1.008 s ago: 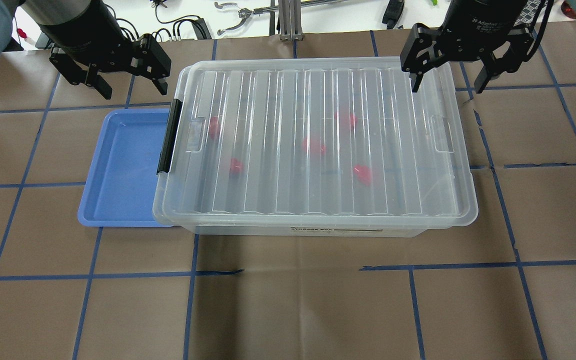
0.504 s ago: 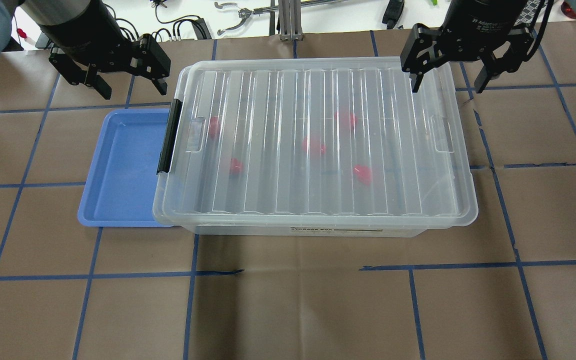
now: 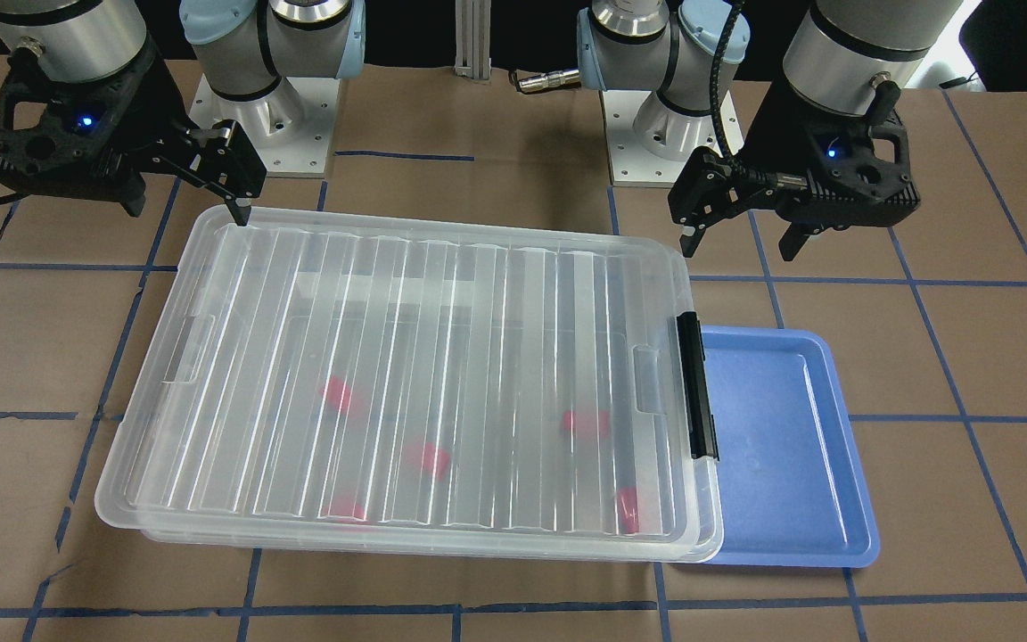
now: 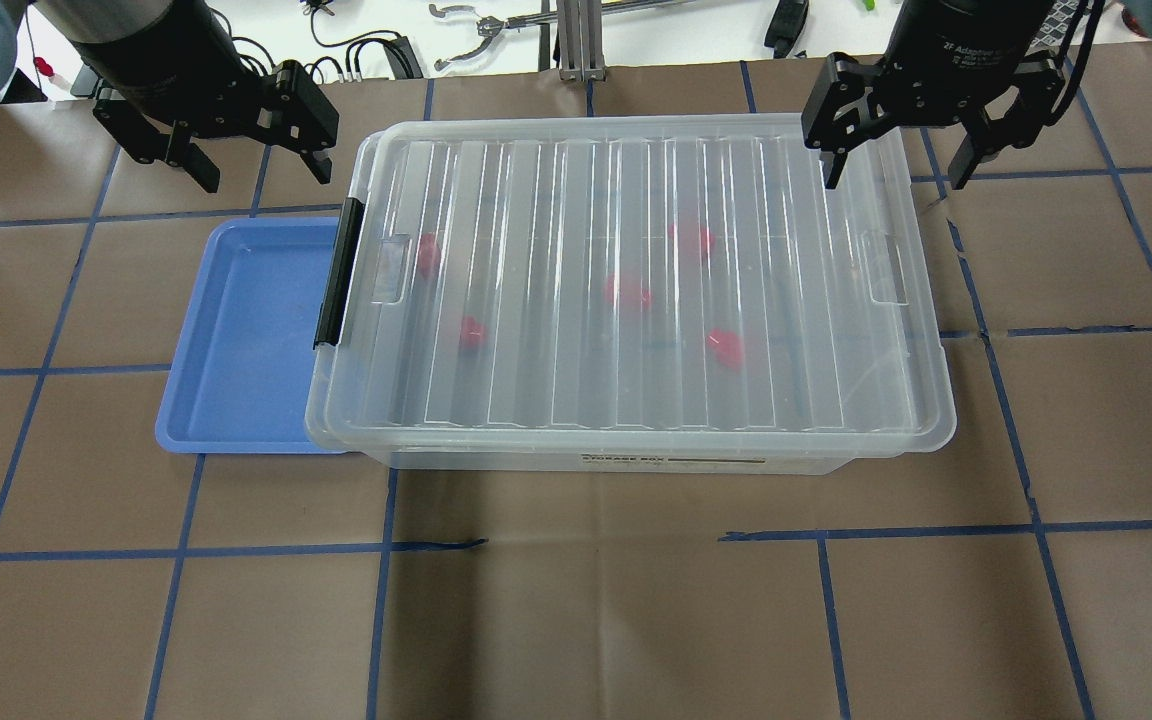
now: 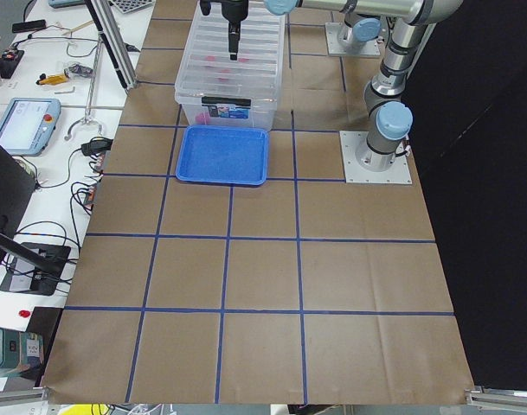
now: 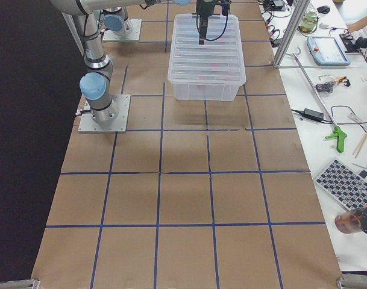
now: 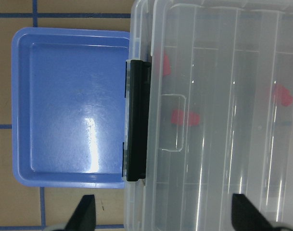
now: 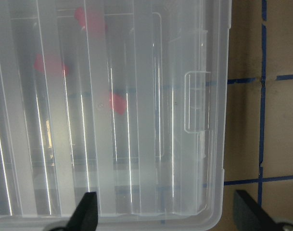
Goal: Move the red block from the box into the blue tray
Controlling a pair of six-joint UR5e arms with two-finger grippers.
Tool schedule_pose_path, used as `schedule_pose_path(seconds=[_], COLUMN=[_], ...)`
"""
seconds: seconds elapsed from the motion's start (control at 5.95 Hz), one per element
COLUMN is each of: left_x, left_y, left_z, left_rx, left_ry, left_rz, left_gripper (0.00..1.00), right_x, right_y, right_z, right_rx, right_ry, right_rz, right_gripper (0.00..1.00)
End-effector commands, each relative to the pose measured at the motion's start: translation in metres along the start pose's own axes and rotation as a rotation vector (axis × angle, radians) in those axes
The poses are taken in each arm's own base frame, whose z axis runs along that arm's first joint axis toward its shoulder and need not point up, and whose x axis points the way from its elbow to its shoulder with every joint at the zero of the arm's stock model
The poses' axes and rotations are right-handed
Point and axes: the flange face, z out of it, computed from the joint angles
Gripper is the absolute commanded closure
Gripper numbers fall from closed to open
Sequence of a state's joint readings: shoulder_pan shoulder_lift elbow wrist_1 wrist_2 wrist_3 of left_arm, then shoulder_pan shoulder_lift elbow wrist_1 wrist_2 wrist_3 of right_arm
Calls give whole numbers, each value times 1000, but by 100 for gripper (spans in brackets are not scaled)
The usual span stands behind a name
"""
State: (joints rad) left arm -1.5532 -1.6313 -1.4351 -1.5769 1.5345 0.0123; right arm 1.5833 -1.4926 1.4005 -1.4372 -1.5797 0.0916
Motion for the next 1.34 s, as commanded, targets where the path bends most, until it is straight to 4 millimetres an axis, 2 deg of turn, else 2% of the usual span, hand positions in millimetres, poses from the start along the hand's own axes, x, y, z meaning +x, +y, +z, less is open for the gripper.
schedule_pose_path(seconds=[0.0, 0.17, 0.34, 0.5, 0.84, 1.18], left_x=[0, 0, 0, 0, 0, 0], left_y=[0, 0, 1, 1, 1, 1], left_z=[-1, -1, -1, -1, -1, -1], left_rx=[1, 1, 1, 1, 1, 0], left_ry=[2, 2, 0, 0, 0, 2], left_rz=[-1, -1, -1, -1, -1, -1], left_gripper=[2, 2, 2, 2, 2, 2], right_x=[13, 39, 73, 90, 93, 97], right_y=[-12, -17, -26, -28, -31, -29], right_z=[23, 44, 61, 84, 113, 145], right_rx=[29, -1, 9, 20, 74, 8], right_ry=[3, -3, -3, -4, 1, 40], right_rz=[-42, -15, -18, -1, 0, -20], right_gripper=[0, 0, 0, 0, 0, 0])
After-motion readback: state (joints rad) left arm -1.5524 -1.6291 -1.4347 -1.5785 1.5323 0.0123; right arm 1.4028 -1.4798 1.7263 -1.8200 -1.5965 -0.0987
